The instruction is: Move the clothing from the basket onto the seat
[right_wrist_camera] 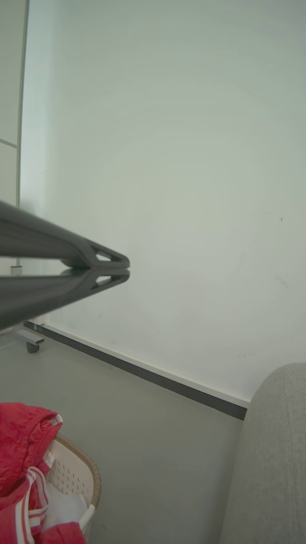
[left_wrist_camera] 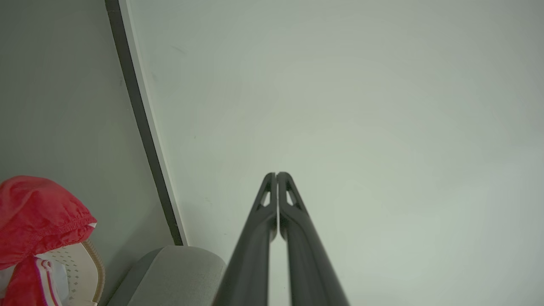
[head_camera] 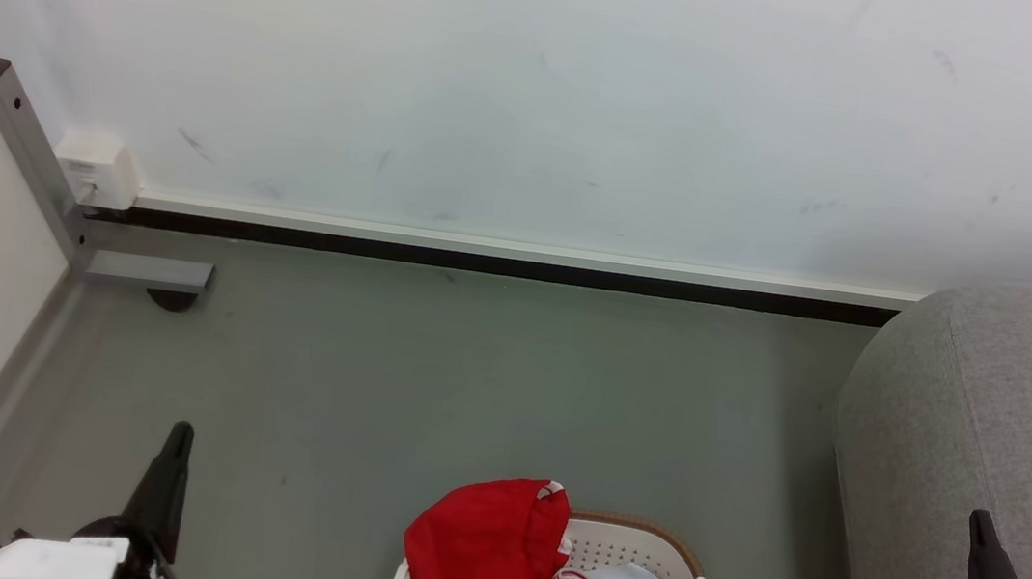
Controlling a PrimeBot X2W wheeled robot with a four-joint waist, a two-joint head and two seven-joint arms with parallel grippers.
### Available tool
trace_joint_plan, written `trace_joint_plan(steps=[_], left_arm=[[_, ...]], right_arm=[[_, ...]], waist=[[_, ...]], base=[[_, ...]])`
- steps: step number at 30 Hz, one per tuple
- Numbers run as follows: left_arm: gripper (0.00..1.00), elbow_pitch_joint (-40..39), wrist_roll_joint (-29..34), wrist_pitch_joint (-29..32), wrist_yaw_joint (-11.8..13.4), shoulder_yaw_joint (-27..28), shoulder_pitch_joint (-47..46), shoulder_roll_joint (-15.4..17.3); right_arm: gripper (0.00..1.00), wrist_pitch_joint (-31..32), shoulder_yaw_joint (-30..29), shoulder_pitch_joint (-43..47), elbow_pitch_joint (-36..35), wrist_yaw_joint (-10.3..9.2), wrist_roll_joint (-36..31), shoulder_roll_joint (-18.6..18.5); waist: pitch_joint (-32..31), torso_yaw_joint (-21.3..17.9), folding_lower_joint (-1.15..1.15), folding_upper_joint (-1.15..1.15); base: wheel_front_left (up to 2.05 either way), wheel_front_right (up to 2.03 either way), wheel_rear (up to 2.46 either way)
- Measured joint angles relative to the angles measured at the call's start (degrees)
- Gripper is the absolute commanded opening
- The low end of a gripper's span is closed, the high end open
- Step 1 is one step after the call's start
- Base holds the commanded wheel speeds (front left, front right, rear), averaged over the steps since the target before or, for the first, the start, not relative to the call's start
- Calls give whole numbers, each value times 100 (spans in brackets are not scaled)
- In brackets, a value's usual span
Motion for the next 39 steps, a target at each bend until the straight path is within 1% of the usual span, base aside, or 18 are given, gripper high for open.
trace_joint_plan(steps=[5, 6, 15, 19, 22, 28, 39], left_arm=[[0, 0, 0, 0, 0, 0, 0, 0], [100, 19, 3, -3, 3, -1, 7, -3], [100, 143, 37, -190, 20, -174, 144, -36], [100, 153, 170, -321, 20, -242, 170, -36], [100, 170, 346, -399, 20, -270, 177, -36], [100, 170, 991, -521, 55, -287, 186, -35], [100, -51, 2405, -783, 322, -333, 283, -34]], right_arm=[[0, 0, 0, 0, 0, 0, 1, 0], [100, -2, 2, 7, 18, 0, 0, 5], [100, -202, 210, 140, 116, 0, -103, 58], [100, -314, 276, 140, 122, 0, -419, 53], [100, -393, 291, 140, 97, 0, -787, 49], [100, -544, 375, 141, -18, 0, -1624, 48], [100, -788, 586, 152, -177, 0, -3034, 5]], waist=[[0, 0, 0, 0], [0, 0, 0, 0], [-4, 15, 0, 0], [-7, 28, 0, 0], [-9, 39, 0, 0], [-17, 64, 0, 0], [-28, 88, 0, 0]], base=[[0, 0, 0], [0, 0, 0], [0, 0, 0], [0, 0, 0], [0, 0, 0], [0, 0, 0], [0, 0, 0]])
